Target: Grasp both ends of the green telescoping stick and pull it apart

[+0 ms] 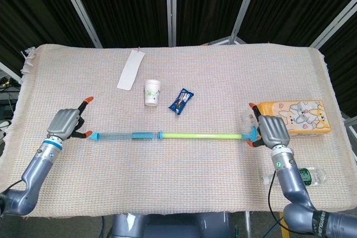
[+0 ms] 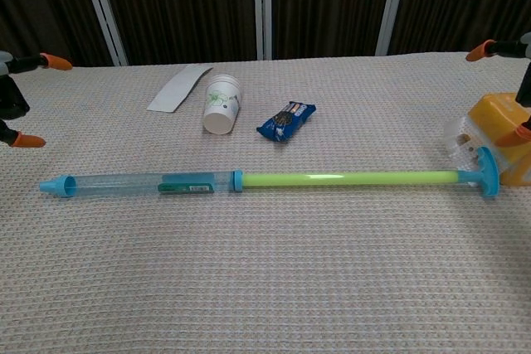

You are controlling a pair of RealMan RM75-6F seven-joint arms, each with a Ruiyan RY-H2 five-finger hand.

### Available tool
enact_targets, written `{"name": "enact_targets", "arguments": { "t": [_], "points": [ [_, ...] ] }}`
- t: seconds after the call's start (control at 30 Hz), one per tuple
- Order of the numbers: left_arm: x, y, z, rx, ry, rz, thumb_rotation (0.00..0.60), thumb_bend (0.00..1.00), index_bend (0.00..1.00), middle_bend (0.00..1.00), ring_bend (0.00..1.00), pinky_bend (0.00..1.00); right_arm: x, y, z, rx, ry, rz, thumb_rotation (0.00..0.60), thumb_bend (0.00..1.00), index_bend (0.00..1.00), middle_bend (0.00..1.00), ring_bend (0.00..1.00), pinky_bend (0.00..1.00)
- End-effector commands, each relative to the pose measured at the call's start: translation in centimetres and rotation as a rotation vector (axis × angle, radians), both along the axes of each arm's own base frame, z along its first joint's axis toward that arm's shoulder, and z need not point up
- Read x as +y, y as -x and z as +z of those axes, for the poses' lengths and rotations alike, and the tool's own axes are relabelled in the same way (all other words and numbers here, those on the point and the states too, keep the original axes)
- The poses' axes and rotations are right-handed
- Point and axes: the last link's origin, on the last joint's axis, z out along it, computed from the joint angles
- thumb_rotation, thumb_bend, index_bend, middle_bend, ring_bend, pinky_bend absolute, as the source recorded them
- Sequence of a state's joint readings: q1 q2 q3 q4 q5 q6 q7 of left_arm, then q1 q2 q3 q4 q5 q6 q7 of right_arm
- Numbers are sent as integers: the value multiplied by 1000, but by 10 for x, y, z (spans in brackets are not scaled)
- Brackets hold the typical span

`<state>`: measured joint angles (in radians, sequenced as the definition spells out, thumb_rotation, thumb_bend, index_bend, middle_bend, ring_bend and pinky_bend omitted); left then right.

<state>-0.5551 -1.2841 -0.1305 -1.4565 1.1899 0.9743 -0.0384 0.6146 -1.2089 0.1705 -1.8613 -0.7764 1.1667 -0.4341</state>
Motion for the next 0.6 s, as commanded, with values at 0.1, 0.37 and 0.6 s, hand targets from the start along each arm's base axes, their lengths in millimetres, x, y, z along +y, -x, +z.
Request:
{"name": "enact_targets", "arguments": {
  "t": [0.1, 0.37, 0.6],
  "points": [
    [-32, 4, 40, -15, -132, -73, 600, 75, 0, 717, 672, 830, 37, 22, 28, -1, 115, 124, 600, 0, 0, 933, 977, 1000],
    [-86, 22, 65, 6, -242, -82, 600, 0, 0, 0, 0, 0, 81, 56, 40, 31, 192, 268, 600, 0, 0, 91, 96, 85],
    [-124, 24, 75, 69, -239, -68, 600, 0, 0, 0, 0, 0, 105, 74, 41, 87, 194, 287, 600, 0, 0, 0, 0, 0]
  ]
}}
